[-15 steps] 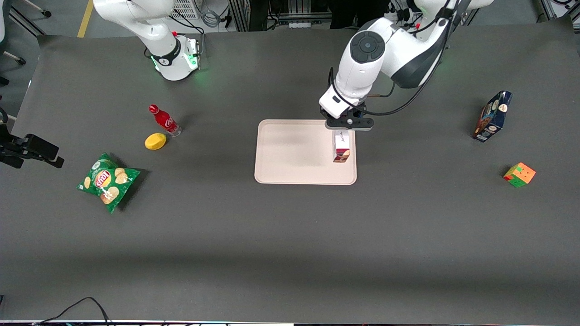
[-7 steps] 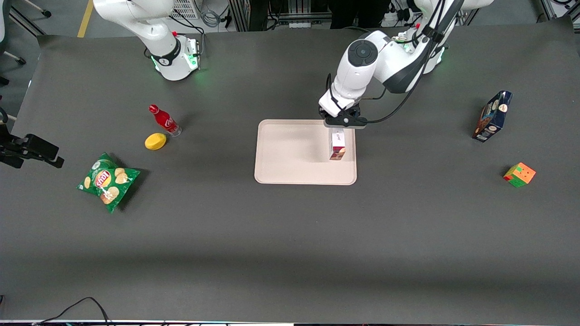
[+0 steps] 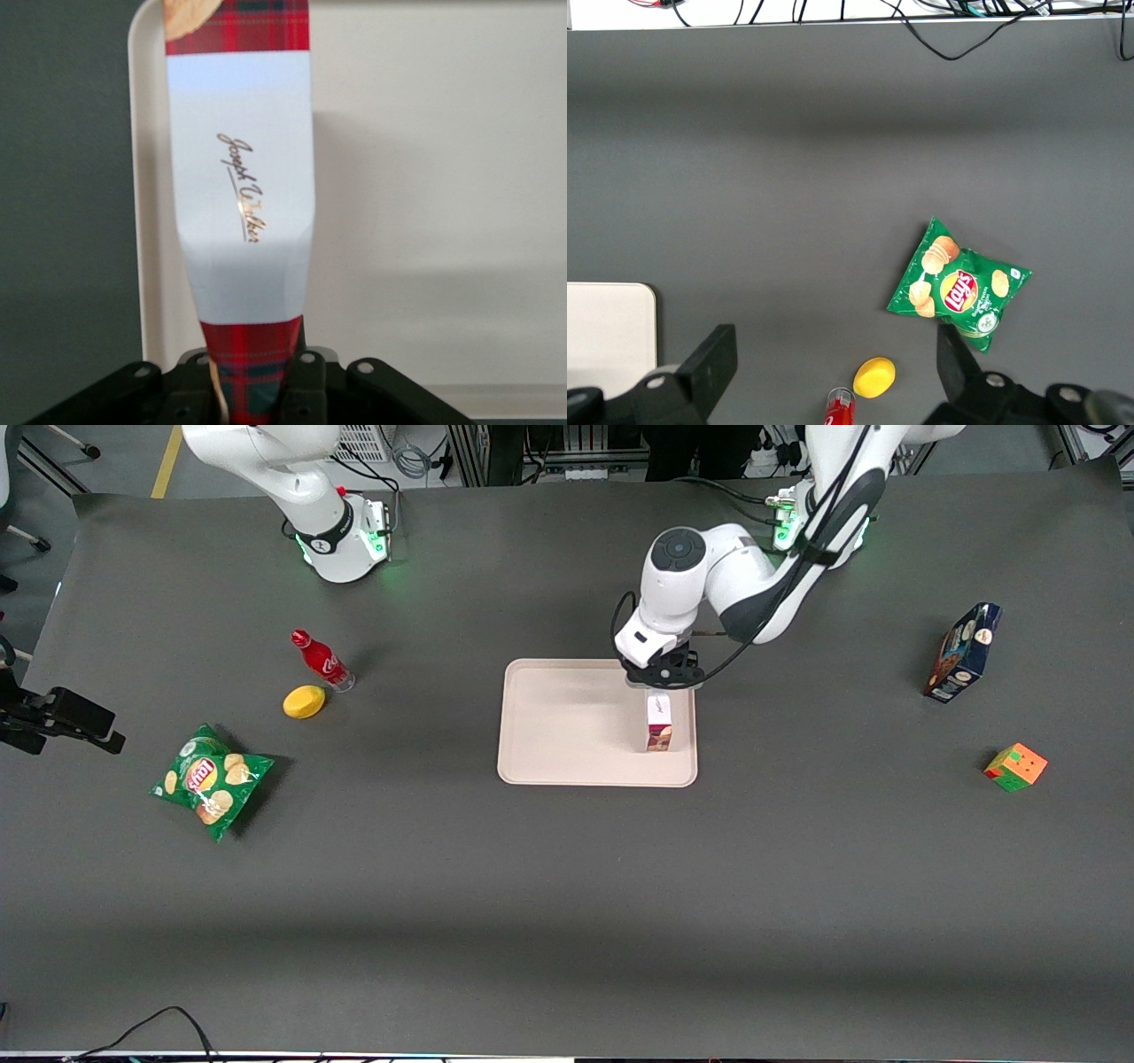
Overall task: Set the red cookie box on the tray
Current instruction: 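Lower the box upright onto the tray surface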
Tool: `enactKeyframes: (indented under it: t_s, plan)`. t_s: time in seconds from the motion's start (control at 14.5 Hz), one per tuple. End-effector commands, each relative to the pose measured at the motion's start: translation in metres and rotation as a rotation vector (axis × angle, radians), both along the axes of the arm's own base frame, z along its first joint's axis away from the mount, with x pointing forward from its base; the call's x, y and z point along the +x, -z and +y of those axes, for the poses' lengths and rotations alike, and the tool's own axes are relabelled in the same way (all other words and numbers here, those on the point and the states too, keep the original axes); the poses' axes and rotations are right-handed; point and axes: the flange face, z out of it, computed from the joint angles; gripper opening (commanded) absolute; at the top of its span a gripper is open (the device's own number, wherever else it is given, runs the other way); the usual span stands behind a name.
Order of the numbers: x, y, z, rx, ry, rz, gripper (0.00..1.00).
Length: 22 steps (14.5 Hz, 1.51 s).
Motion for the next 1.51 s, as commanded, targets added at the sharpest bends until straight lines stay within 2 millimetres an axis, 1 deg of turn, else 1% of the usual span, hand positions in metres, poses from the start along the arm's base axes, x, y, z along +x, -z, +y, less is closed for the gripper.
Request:
enactKeyframes:
  t_s: [0.0, 0.07, 0.21, 0.48, 0.55, 0.62, 0.69, 0.76, 0.96, 1.03, 1.1, 1.17, 1.24, 1.44]
  plan:
    - [0.007, 0.009, 0.0, -0.004, -0.01, 0.0, 0.1]
    - [0.011, 0.014, 0.004, 0.003, -0.01, 0.0, 0.1]
    - [0.016, 0.015, 0.005, -0.001, -0.017, 0.0, 0.1]
    - [0.041, 0.015, 0.005, -0.026, -0.058, -0.002, 0.1]
    - [0.042, 0.017, 0.004, -0.028, -0.057, 0.003, 0.1]
    - [0.043, 0.024, 0.006, -0.024, -0.049, 0.005, 0.11]
    - [0.048, 0.026, 0.011, -0.022, -0.045, -0.013, 0.11]
    - [0.047, 0.029, 0.011, -0.022, -0.055, -0.012, 0.11]
    - [0.049, 0.029, 0.009, -0.032, -0.061, -0.013, 0.11]
    - [0.049, 0.03, 0.008, -0.033, -0.062, -0.01, 0.15]
    - [0.05, 0.031, 0.01, -0.032, -0.065, -0.008, 0.35]
    - [0.05, 0.031, 0.01, -0.032, -0.065, -0.008, 0.83]
    - [0.051, 0.031, 0.009, -0.032, -0.066, -0.009, 1.0]
    - [0.053, 0.029, 0.008, -0.035, -0.066, -0.012, 1.0]
